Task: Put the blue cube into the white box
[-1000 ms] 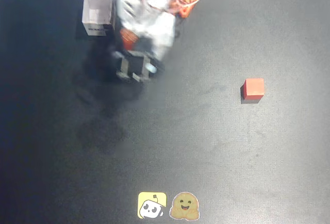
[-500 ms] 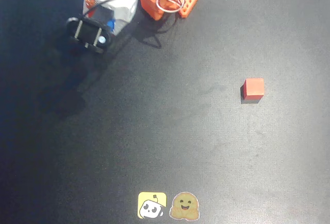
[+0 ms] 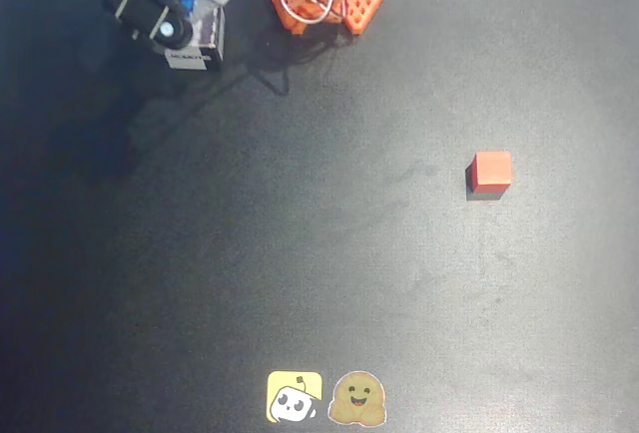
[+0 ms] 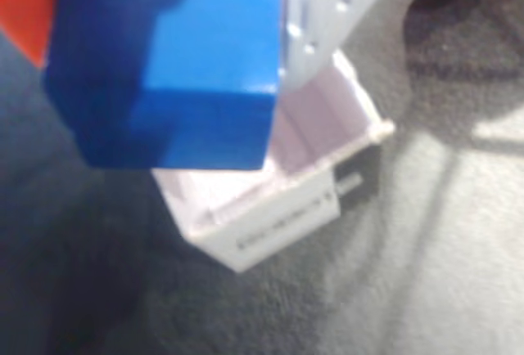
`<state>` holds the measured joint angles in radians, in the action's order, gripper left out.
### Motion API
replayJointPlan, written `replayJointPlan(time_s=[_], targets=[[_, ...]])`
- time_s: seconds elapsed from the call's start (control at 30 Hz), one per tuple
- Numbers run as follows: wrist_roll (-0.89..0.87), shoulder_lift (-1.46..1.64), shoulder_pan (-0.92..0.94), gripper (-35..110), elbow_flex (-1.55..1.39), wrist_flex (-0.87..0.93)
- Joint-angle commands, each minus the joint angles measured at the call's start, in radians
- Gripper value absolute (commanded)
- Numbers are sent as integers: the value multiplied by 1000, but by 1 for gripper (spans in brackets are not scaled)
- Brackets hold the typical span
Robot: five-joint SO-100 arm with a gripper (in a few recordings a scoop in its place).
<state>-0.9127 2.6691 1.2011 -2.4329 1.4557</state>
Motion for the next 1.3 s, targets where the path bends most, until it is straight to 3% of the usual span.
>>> replayJointPlan(time_s=[0.0, 0.3, 1.0, 1.27], targets=[[-17, 52, 8, 0, -11, 8], [-80, 173, 3, 1, -75, 28], [-129, 213, -109, 19, -81, 25], [-84, 224, -80, 0, -92, -6]])
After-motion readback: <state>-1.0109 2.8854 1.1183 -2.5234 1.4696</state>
